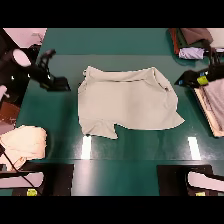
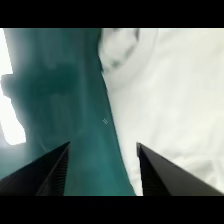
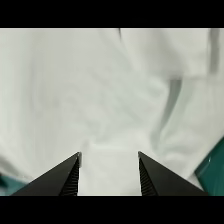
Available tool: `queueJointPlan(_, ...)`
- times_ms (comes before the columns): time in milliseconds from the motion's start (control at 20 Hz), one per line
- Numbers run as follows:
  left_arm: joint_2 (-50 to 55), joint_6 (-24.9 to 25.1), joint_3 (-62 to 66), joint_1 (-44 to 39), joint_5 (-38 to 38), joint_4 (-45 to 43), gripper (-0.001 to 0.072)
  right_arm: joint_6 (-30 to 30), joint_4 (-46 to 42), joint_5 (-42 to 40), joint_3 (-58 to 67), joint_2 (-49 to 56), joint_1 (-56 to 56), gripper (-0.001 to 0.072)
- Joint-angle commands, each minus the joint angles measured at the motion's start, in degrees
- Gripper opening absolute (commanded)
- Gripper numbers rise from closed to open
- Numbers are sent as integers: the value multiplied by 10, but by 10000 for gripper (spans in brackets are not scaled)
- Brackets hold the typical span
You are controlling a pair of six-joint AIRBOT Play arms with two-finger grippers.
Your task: Fold the shirts.
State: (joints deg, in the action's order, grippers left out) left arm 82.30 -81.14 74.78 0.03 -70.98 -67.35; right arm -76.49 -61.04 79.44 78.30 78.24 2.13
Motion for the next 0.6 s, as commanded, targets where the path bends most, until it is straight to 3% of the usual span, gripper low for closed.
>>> queueJointPlan(0, -36, 13, -151, 8, 40, 83, 500, 11, 0, 11, -102, -78, 17, 416)
queueJointPlan(350, -62, 80, -291, -12, 86, 182, 499, 11, 0, -28, -177, -164, 17, 416)
queueJointPlan(550, -62, 72, -295, -68, 106, 177, 498, 11, -1, -22, -176, -169, 17, 416)
